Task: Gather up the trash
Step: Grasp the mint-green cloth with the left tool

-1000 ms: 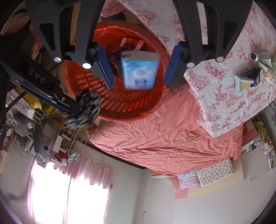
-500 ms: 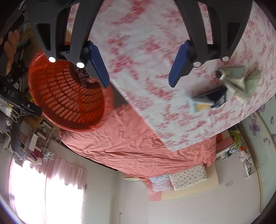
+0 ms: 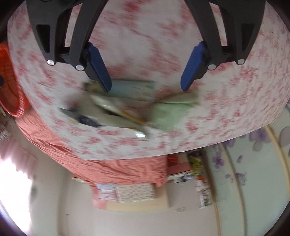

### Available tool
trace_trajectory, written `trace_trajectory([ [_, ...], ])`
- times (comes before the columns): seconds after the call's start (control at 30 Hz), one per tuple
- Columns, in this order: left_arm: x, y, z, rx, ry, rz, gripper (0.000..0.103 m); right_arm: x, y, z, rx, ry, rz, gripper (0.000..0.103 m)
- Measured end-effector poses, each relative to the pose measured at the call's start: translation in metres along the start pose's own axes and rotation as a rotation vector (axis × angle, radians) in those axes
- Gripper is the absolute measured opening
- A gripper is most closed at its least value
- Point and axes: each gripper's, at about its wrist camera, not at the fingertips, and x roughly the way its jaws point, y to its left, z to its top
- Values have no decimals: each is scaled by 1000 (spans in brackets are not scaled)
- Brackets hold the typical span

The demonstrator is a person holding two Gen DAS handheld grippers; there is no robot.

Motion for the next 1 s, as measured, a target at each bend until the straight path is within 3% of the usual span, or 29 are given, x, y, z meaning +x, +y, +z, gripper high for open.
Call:
trace_trajectory([
  [0.17,43,45,21,-71,60,30,77,14,35,-3,-46,33,44,54],
  [0.4,69,34,32,-3,78,23,77,29,63,-1,-74,63,72,54],
  [0.43,72,31,31,4,84,25,75,32,67,-1,-78,68,76,54],
  [0.53,84,32,32,-7,110,15,55,37,78,-2,-95,78,86,54],
  [0.63,80,41,31,-21,101,19,28,40,91,-5,-111,88,102,54],
  [0.67,78,45,29,-28,101,3,24,41,96,-6,-117,92,107,54],
  [0.73,72,55,25,-37,102,-9,19,43,103,-6,-127,96,117,54],
  [1.0,37,88,-13,-41,118,12,20,47,128,3,-159,42,117,54],
])
